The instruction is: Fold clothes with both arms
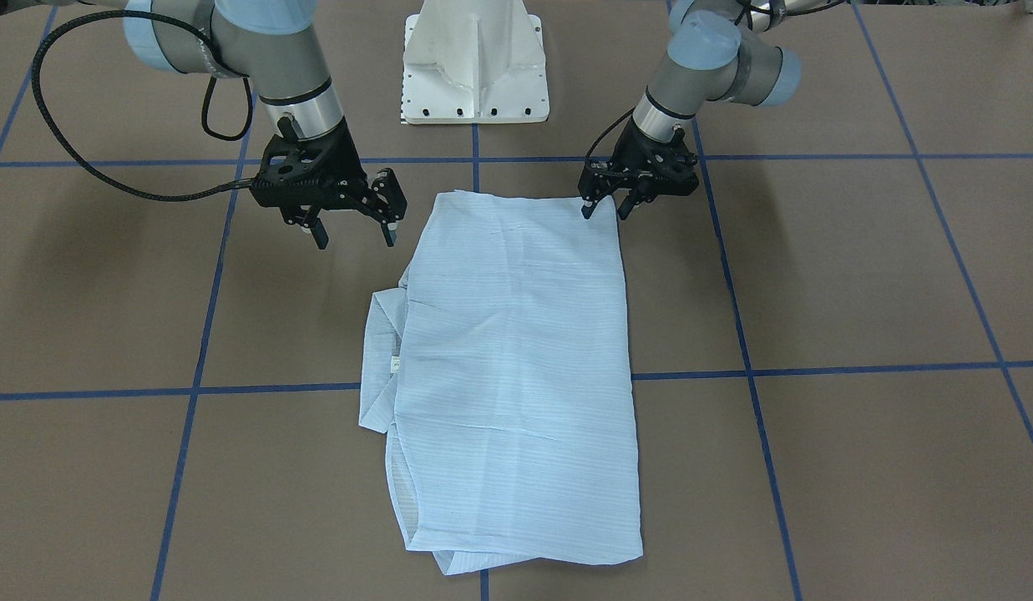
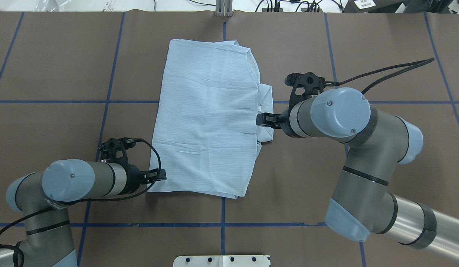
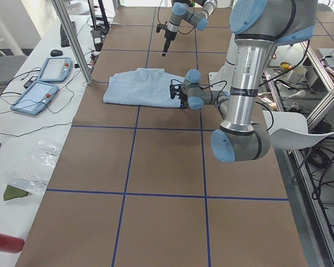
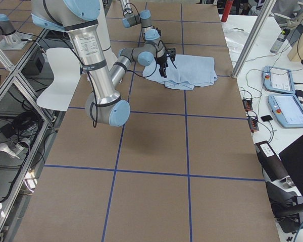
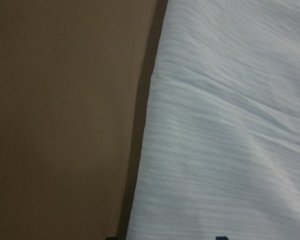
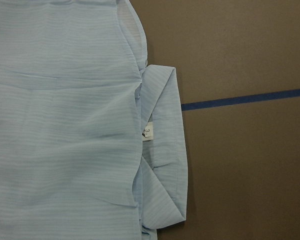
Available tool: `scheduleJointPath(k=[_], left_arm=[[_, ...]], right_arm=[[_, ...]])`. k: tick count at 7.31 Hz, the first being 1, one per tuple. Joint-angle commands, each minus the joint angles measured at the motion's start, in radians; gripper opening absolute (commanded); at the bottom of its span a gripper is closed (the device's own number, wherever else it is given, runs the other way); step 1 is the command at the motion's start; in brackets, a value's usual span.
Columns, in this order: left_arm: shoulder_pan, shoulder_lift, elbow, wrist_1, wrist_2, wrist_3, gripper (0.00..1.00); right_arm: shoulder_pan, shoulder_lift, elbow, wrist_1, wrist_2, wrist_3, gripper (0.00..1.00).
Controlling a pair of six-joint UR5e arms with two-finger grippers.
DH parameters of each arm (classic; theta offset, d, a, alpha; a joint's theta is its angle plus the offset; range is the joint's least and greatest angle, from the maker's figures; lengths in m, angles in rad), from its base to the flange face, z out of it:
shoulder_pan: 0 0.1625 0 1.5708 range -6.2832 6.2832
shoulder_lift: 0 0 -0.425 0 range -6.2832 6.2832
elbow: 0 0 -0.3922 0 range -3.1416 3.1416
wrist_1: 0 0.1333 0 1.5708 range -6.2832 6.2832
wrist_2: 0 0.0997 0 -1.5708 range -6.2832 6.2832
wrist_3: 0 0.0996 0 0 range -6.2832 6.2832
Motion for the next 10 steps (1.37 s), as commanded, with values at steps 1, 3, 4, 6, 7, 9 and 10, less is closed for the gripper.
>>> scheduleJointPath(k=[1,3,4,6,7,9,10], left_arm=[[0.013,0.000,0.002,0.001,-0.001,0.000,0.73],[0.019,0.000,0.000,0.001,0.001,-0.001,0.72],[0.019,0.000,0.002,0.001,0.001,-0.001,0.70],[0.021,0.000,0.005,0.001,0.006,-0.003,0.53],[0.025,0.001,0.006,0.001,0.007,-0.003,0.53],[0.027,0.000,0.005,0.001,0.007,-0.004,0.24],[0.027,0.000,0.002,0.001,0.009,-0.003,0.00]], right_arm=[[-0.002,-0.002,0.000,0.001,0.000,0.001,1.00],[-0.002,-0.004,0.000,0.001,0.000,0.001,1.00],[-0.003,-0.004,0.000,0.000,0.000,0.001,1.00],[-0.008,-0.004,-0.002,0.000,0.000,0.001,1.00],[-0.008,-0.004,-0.002,0.001,0.000,0.003,1.00],[-0.008,-0.004,-0.002,0.000,0.000,0.004,1.00],[-0.013,-0.004,-0.002,0.000,0.000,0.004,1.00]])
